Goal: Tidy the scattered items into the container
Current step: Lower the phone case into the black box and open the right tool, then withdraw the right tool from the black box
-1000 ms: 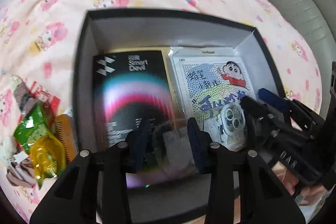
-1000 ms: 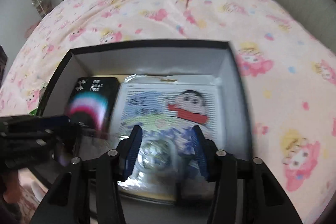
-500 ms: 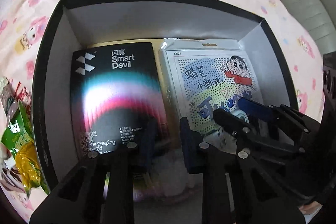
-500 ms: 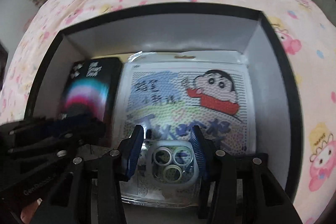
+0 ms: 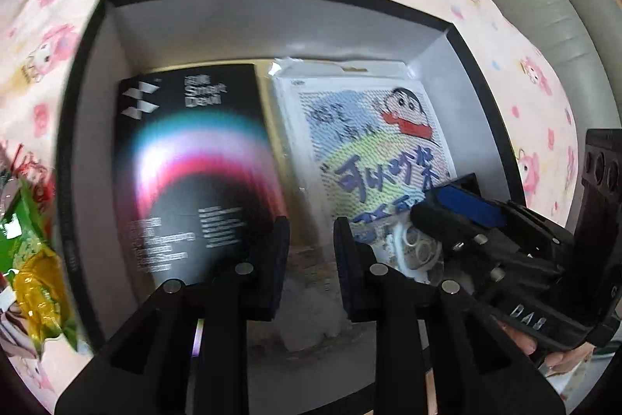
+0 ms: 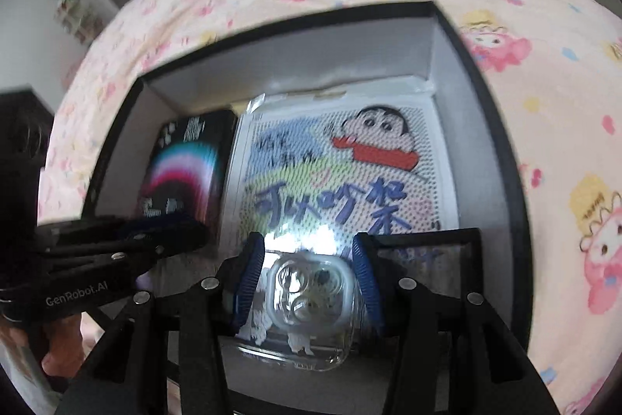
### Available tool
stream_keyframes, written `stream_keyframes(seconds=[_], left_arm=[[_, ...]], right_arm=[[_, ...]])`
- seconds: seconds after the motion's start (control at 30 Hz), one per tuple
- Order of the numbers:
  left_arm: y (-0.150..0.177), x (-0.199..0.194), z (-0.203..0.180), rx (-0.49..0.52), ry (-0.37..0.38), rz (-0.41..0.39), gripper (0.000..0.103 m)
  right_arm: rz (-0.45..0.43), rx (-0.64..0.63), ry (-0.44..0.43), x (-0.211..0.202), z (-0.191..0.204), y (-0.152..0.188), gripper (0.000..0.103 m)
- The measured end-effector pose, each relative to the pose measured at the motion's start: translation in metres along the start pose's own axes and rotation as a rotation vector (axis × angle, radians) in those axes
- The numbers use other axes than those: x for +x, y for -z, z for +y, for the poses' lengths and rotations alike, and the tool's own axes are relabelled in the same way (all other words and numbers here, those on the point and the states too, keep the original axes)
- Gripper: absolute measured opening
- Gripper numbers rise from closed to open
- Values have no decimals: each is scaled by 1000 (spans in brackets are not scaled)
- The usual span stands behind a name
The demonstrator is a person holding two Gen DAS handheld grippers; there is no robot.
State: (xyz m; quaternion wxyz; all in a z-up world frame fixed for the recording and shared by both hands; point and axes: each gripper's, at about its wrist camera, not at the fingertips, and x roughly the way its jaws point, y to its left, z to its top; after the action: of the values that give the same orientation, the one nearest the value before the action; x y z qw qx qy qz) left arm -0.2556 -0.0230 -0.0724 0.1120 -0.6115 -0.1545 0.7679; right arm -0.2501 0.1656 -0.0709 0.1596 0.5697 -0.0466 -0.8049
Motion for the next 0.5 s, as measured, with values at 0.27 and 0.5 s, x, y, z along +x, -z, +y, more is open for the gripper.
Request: stream_keyframes(seconds=[0.27, 0.5], left_arm=[[5, -2, -10, 2, 54, -3, 29], [41, -45, -47, 132, -62, -167, 39]], right_arm=[[-23, 26, 24, 2, 4, 12, 43], [-262, 25, 91, -49, 13, 31, 43]])
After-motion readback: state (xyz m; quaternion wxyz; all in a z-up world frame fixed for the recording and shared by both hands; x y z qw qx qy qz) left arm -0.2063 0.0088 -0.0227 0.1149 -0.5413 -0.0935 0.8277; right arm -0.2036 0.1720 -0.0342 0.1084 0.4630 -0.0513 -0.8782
